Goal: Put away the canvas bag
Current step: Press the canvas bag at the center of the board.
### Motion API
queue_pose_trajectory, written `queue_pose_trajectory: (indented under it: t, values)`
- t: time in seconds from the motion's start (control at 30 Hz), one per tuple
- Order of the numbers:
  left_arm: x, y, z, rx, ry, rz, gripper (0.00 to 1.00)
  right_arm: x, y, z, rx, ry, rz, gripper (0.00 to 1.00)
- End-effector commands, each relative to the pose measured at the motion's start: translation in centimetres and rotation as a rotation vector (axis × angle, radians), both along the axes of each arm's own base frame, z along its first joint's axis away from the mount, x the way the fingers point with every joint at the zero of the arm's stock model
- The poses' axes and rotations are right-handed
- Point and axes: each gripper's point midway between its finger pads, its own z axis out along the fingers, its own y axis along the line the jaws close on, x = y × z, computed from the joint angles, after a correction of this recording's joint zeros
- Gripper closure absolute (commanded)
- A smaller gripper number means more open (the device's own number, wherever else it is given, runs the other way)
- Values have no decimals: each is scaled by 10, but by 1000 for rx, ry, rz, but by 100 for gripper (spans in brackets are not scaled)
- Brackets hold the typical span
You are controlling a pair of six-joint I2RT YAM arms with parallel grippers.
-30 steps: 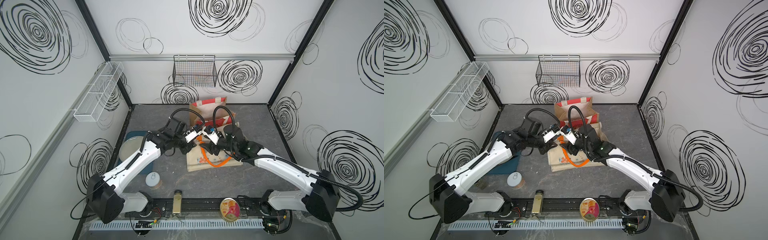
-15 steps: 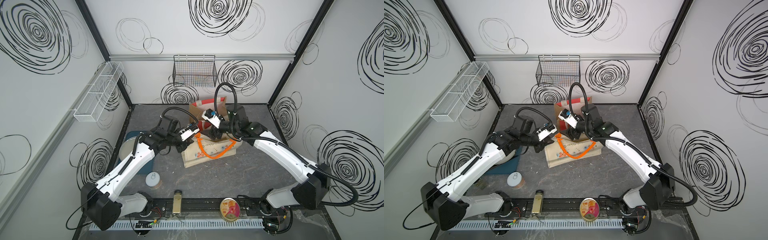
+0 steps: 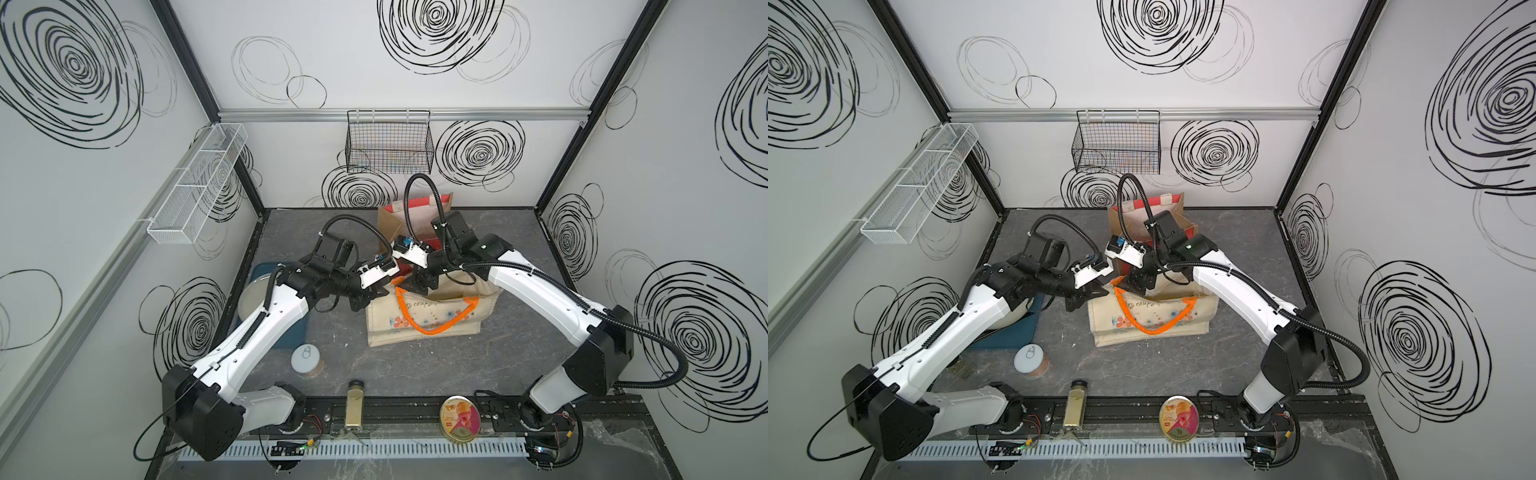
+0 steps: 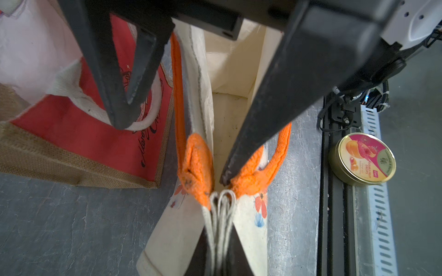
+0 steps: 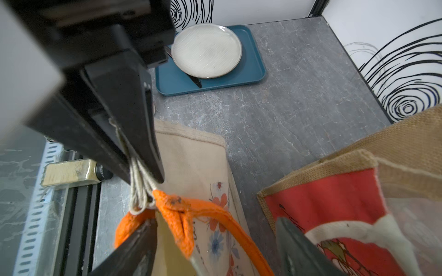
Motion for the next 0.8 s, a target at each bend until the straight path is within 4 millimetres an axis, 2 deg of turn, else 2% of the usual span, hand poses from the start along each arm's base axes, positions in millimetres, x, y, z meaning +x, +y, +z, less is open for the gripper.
queue_pose_trajectory:
  t: [0.0,0.13,0.27,0.43,0.6,0.77]
  values:
    - [-4,-10,13,-30,-48,-79,100,-7,-12,8,-7,80,-14,19]
    - [-5,-10,11,-18,-59,-85,100,-12,-16,19,-1,84,-28,18]
    - [-3,-8,19,-43,-74,-86,100,-26,-9,7,-27,92,-1,16]
    - [0,-4,22,-67,-74,-79,100,-32,0,0,-25,182,21,14]
    - [-5,-5,26,-81,-73,-88,100,-18,-12,-34,-154,115,-27,16]
    - [-4,1,22,-67,-82,-59,100,-3,-35,-40,-242,118,-124,30]
